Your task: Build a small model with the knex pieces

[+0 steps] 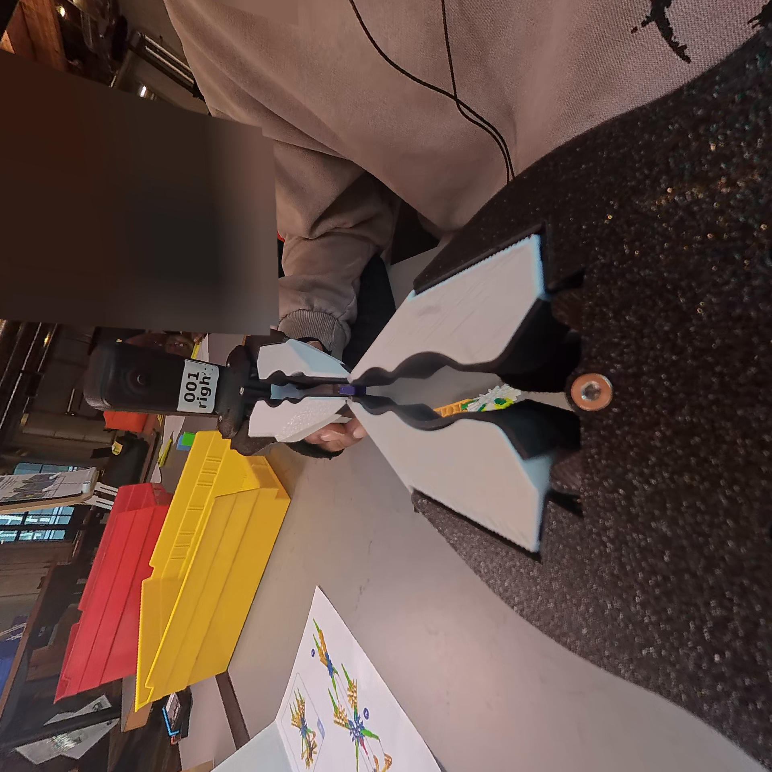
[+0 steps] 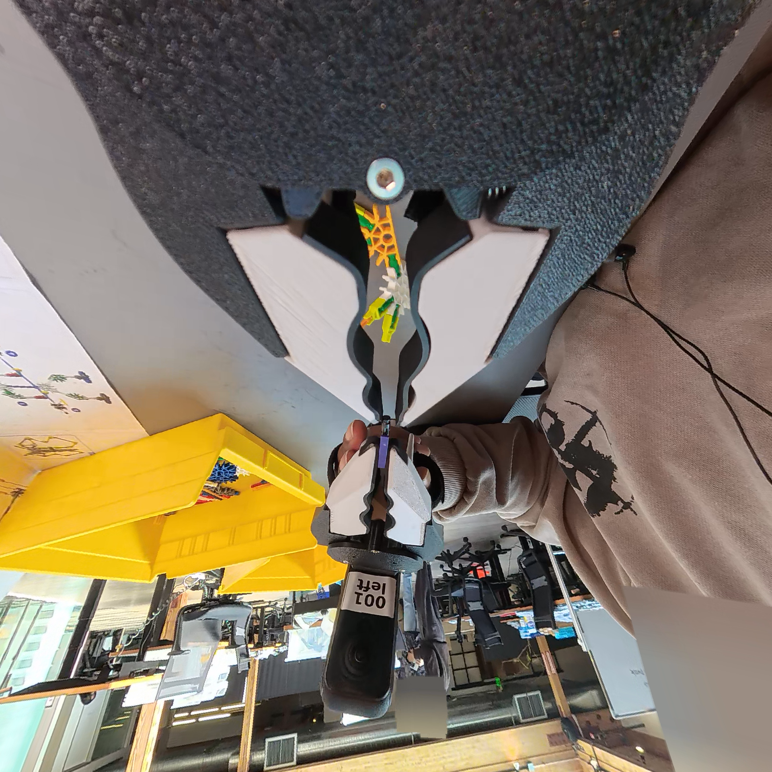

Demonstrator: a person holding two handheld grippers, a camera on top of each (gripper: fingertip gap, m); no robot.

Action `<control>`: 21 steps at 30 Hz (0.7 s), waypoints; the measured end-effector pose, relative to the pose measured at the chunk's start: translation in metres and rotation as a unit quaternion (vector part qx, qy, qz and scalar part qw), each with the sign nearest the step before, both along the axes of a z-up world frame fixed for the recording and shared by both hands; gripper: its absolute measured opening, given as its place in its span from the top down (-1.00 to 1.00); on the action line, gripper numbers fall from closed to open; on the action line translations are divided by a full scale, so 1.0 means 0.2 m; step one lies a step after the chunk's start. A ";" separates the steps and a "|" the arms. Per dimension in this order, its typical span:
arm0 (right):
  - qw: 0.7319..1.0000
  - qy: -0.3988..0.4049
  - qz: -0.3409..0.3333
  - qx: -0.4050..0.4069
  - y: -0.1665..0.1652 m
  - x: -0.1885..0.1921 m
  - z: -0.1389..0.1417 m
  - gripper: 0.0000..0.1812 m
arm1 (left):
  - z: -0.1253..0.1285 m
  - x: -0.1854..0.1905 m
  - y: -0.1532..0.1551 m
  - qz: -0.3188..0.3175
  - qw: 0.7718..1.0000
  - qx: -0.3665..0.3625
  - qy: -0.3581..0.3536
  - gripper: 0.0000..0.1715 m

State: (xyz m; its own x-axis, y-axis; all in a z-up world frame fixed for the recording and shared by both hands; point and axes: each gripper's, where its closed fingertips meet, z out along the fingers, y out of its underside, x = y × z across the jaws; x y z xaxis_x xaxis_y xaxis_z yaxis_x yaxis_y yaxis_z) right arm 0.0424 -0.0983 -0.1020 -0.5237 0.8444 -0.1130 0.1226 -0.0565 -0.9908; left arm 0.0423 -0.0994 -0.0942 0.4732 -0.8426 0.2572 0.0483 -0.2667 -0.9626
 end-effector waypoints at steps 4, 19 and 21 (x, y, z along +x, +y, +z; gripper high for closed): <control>1.000 0.001 -0.001 -0.010 0.00 0.00 0.01 0.95 | 0.00 0.00 0.00 0.003 1.000 0.003 0.003 0.97; 0.997 -0.033 -0.067 0.012 0.09 -0.06 -0.03 0.98 | -0.06 -0.04 0.07 0.059 0.997 0.010 0.050 0.97; 0.993 -0.035 -0.111 0.021 0.13 -0.09 -0.04 0.98 | -0.06 -0.08 0.11 0.095 0.993 0.019 0.064 0.97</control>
State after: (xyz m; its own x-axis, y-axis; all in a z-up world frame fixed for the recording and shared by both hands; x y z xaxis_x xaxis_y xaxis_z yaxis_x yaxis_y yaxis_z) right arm 0.0246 -0.0725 -0.1092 -0.3158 0.9430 -0.1044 0.1803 -0.0484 -0.9824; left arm 0.0272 -0.0781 -0.1071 0.6516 -0.7428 0.1541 -0.0300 -0.2281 -0.9732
